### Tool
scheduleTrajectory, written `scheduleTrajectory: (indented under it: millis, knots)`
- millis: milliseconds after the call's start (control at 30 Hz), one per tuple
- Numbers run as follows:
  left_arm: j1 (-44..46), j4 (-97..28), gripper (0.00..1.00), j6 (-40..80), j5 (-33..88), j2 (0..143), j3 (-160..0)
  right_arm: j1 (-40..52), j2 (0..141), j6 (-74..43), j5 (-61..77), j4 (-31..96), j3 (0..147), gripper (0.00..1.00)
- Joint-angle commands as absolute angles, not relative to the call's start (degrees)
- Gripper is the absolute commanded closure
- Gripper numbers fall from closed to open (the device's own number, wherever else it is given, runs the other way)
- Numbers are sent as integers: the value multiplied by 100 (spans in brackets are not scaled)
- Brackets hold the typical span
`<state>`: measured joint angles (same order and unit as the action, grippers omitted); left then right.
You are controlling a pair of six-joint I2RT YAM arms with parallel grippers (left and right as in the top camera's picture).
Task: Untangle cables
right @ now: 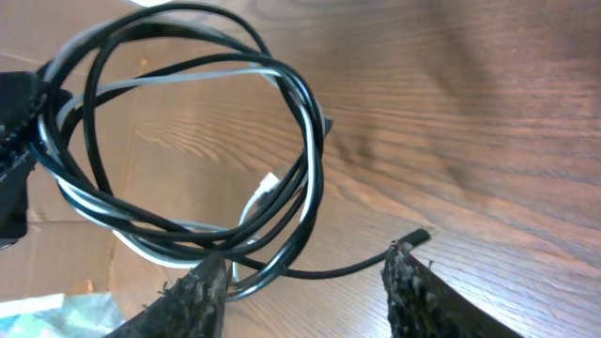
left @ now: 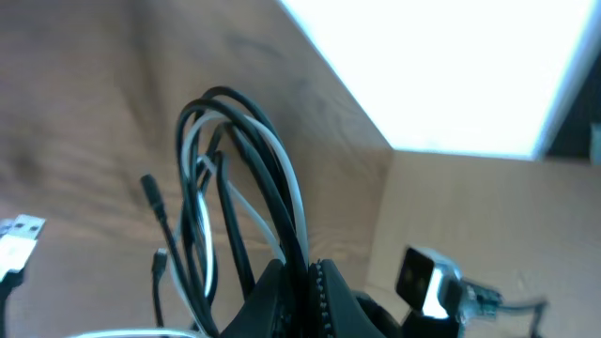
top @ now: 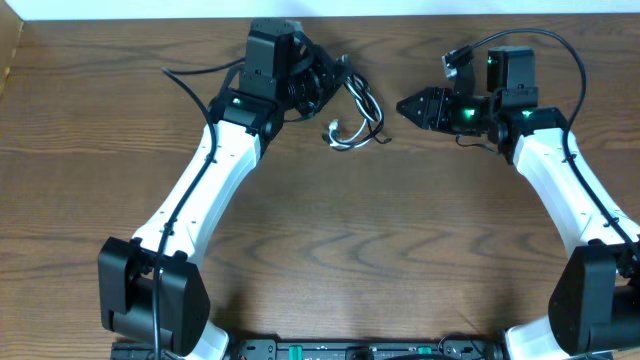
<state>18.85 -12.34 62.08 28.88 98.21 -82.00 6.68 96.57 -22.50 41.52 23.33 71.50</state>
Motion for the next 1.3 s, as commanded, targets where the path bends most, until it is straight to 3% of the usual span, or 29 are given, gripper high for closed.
scheduleTrajectory:
  millis: [0, 100, 367, 933, 1100, 1267]
  knots:
    - [1868, -1546, 93, 7153, 2329, 9826, -8246, 801, 9596, -1964, 3999, 2488, 7216, 46]
    - [1868, -1557, 93, 7341, 2329, 9826, -8246, 993, 9603, -2436, 3358, 2858, 7214, 54]
    - [1872, -1584, 93, 7338, 2333, 9826, -8246, 1441, 9743, -3026, 2947, 2921, 7210, 62]
    - [1872, -1719, 93, 7299, 2399, 9826, -8246, 1678, 10886, -3275, 3183, 1142, 7210, 62]
    - [1872, -1809, 93, 6337, 2797, 9826, -8246, 1594, 10901, -2869, 3277, 1173, 7210, 60]
    - [1872, -1712, 92, 4668, 3625, 9826, -8246, 1291, 10785, -1601, 5096, 596, 7212, 54]
